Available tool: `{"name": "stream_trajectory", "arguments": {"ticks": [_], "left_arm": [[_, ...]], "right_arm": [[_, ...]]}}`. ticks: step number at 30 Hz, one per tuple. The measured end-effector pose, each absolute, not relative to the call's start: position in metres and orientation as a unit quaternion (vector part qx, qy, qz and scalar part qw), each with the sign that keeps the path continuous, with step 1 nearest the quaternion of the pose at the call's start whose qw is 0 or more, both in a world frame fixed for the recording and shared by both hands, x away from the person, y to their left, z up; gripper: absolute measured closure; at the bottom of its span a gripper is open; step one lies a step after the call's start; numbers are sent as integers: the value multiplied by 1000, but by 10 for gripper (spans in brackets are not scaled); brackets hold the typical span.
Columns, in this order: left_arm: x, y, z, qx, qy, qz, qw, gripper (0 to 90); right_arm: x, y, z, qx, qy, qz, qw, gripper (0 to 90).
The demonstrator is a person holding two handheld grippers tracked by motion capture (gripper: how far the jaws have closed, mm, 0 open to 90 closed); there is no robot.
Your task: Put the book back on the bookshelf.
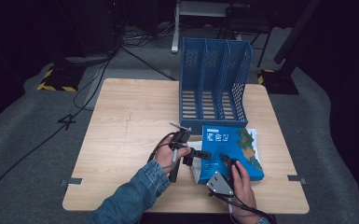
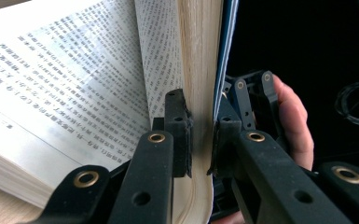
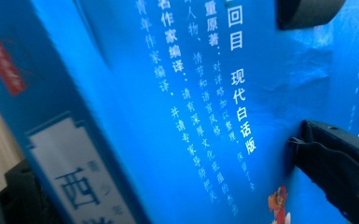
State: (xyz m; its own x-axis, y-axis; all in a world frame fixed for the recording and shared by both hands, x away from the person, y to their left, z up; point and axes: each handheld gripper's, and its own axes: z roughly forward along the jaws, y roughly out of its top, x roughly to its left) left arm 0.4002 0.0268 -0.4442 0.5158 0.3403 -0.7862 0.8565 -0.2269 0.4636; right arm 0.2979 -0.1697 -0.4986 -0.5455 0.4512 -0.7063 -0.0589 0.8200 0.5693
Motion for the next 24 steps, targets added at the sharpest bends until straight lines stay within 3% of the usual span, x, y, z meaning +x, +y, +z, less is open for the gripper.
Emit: {"name": "stream_trajectory", "arguments": {"ticks": [24], "left_arm": [[396,22,-453,724,437,-246,474,757]], "right_arm": [[314,-186,-518,122,816,349,445,0]]}}
